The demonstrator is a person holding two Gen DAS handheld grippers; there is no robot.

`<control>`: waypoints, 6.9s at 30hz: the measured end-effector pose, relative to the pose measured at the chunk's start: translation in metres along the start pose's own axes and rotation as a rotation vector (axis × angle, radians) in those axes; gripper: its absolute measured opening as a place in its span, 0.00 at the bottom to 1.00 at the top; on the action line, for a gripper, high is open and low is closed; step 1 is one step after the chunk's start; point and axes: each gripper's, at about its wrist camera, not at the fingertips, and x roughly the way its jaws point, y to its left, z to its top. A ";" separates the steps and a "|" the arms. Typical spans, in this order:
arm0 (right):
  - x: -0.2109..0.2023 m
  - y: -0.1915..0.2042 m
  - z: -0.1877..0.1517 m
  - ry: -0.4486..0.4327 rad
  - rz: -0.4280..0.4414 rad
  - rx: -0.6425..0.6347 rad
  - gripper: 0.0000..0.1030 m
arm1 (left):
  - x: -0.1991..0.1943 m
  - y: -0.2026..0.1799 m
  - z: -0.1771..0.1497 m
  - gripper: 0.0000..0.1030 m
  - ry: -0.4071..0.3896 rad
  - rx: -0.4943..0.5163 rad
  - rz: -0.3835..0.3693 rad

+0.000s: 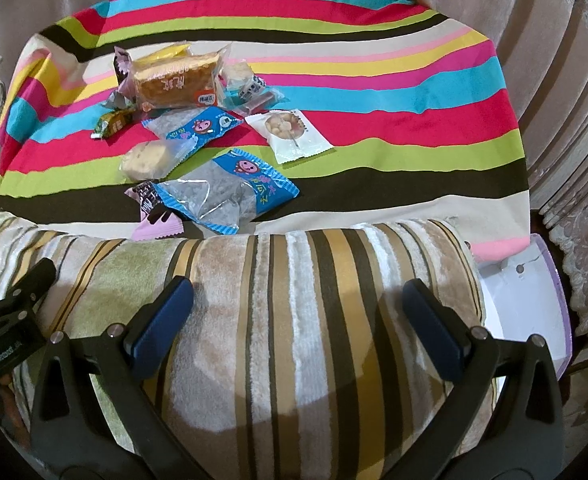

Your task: Organize snacks

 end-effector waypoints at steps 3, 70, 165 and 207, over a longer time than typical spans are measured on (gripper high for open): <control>0.001 -0.002 0.001 0.001 0.010 0.006 1.00 | 0.000 0.001 0.000 1.00 -0.001 0.001 0.000; 0.003 0.002 0.003 -0.003 -0.007 -0.010 1.00 | -0.001 0.002 -0.001 1.00 -0.007 0.002 -0.004; 0.060 -0.073 0.072 0.120 0.388 0.188 0.30 | 0.104 -0.092 0.101 0.57 0.198 0.097 -0.252; -0.005 -0.276 -0.036 0.033 0.136 0.519 0.28 | -0.016 -0.227 0.052 0.17 0.089 0.298 -0.775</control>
